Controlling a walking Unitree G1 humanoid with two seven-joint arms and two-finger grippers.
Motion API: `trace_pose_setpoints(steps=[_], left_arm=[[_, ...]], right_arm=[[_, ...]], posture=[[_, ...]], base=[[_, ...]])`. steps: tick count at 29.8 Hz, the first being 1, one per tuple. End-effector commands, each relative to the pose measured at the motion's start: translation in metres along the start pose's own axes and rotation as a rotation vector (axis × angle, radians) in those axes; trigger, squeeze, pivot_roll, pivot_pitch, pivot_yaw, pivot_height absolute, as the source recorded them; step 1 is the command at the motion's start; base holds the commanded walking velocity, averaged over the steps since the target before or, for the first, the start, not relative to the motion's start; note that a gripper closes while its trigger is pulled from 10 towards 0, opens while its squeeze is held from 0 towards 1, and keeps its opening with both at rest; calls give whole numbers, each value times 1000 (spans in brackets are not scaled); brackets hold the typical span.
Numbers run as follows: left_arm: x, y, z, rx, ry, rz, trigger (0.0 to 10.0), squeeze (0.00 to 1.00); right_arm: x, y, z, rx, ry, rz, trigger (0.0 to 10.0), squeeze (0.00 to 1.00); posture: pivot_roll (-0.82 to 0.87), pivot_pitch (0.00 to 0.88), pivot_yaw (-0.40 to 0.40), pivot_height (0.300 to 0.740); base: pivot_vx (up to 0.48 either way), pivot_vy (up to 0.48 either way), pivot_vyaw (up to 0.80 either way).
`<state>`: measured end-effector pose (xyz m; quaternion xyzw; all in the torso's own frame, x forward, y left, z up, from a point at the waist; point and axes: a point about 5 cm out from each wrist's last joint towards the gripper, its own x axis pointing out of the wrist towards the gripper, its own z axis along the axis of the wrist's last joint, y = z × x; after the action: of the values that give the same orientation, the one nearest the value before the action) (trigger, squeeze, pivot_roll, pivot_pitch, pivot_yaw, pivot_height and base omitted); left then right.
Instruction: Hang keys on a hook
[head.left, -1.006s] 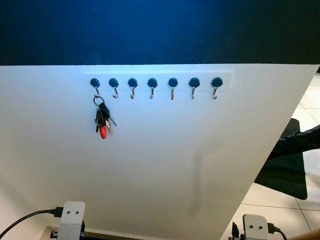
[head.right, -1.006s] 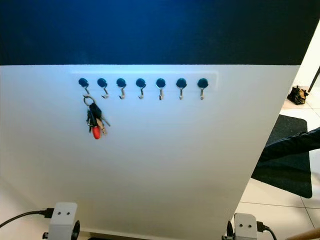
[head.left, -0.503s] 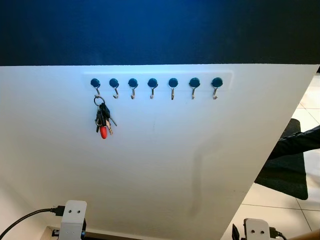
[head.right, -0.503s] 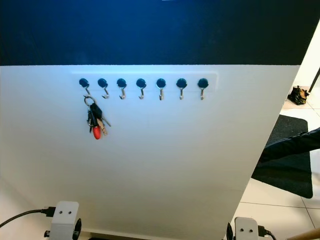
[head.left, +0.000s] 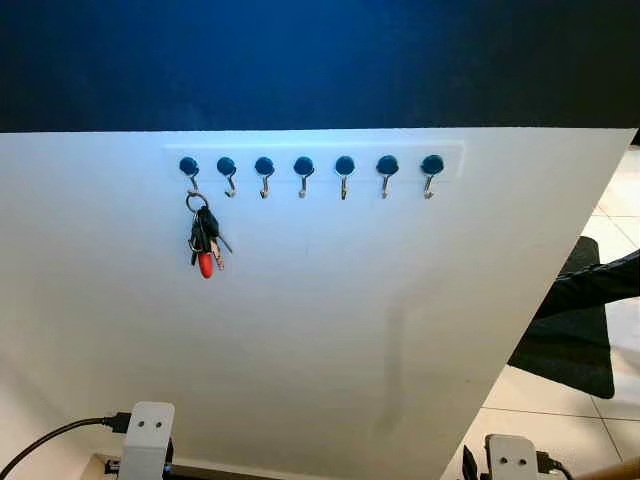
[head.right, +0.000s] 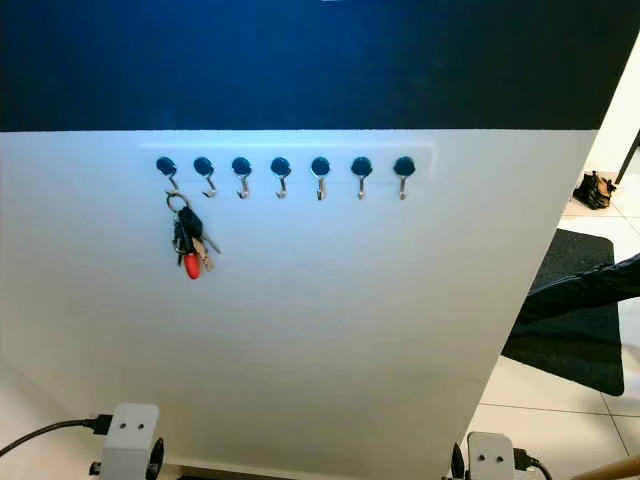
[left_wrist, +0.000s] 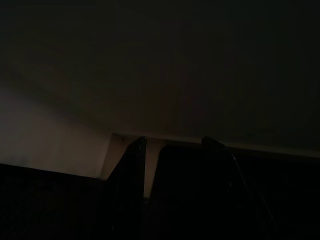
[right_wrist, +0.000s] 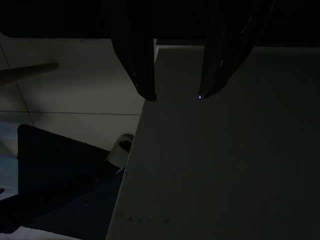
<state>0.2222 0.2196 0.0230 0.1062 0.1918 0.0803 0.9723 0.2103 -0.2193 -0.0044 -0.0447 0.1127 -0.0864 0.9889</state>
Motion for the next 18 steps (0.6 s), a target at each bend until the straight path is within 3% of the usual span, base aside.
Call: trace_pose_setpoints(steps=[1,18], left_arm=[[-3,-1,-9,3,30,2,10000,0],[-1,-4,-6,-5,22,-18,10000,0]], right_arm=[[-3,4,-4,6,22,14,10000,0],[-1,9,-3,6,26,24,10000,0]], posture=[[34,141,85,740],[36,139,87,740]], base=[[0,0,0],[0,0,0]])
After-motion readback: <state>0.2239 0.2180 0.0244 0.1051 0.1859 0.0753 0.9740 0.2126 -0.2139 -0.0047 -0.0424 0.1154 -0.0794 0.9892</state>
